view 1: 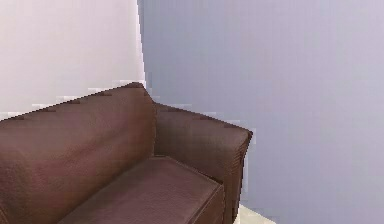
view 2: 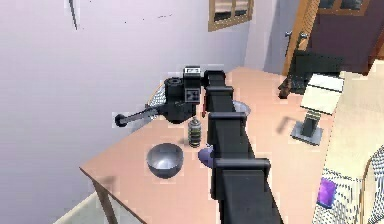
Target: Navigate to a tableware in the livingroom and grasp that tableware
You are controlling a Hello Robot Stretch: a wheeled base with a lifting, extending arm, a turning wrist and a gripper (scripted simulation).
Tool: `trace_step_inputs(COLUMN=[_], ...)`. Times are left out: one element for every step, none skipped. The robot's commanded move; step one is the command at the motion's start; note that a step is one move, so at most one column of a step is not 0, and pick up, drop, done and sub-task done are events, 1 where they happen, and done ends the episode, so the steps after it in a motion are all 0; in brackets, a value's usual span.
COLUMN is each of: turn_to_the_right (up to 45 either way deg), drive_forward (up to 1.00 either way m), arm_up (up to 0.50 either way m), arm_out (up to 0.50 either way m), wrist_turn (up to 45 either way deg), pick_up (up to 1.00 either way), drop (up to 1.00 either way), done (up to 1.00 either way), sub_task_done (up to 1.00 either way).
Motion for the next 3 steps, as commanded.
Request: trace_step_inputs(turn_to_the_right=[0.0, 0.0, 0.0], drive_forward=[0.00, 0.00, 0.00], arm_up=[0.00, -0.30, 0.00], arm_out=[0.00, 0.00, 0.00], wrist_turn=[15.0, 0.0, 0.0], pick_up=[0.00, 0.00, 1.00], drop=[0.00, 0.00, 0.00], done=[0.00, 0.00, 0.00], sub_task_done=[0.00, 0.00, 0.00])
